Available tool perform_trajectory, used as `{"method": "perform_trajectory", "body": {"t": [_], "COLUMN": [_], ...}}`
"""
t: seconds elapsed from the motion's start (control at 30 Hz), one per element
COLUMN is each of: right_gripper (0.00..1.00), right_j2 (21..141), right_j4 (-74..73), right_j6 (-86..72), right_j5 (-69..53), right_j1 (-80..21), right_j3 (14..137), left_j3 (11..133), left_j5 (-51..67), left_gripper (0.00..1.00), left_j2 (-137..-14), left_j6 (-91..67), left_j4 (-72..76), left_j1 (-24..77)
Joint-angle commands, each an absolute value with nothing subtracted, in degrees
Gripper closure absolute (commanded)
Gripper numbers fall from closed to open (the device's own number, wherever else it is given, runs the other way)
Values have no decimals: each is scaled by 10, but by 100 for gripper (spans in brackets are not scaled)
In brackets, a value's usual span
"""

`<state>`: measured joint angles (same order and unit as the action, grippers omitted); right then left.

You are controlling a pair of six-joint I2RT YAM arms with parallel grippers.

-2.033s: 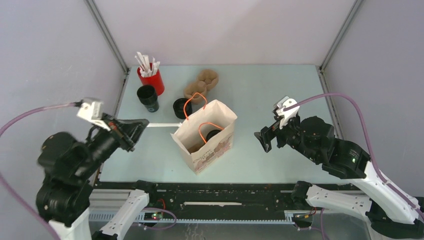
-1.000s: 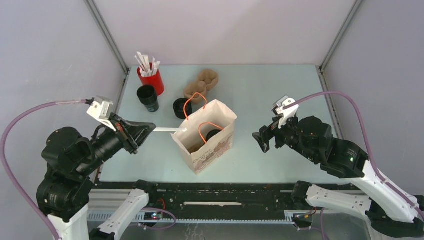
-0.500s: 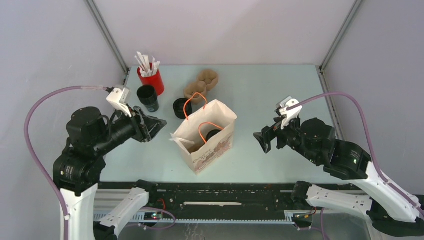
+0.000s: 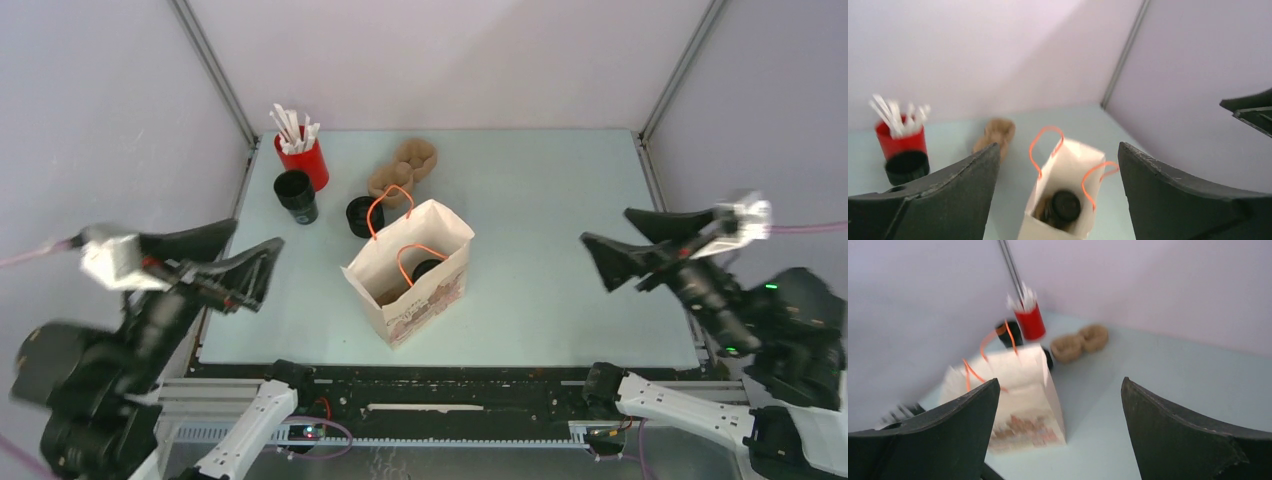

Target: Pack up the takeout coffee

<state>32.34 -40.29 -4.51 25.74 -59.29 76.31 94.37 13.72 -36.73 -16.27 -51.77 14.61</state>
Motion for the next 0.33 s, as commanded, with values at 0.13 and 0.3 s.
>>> {"method": "perform_trajectory", "body": {"t": [0.13, 0.3], "right_gripper": [0, 0], "right_j2": [307, 310], "right_j4": [-352, -342], "right_j6": [-56, -83], "right_j5": [236, 208], "right_j1": [-586, -567], "right_j3": [863, 868], "left_j3": [963, 965], "left_j5": [39, 43], "left_gripper": [6, 6], "left_j2": [-311, -320], "left_j6": [-176, -182], "left_j4": [-380, -382], "left_j1": [149, 149]}}
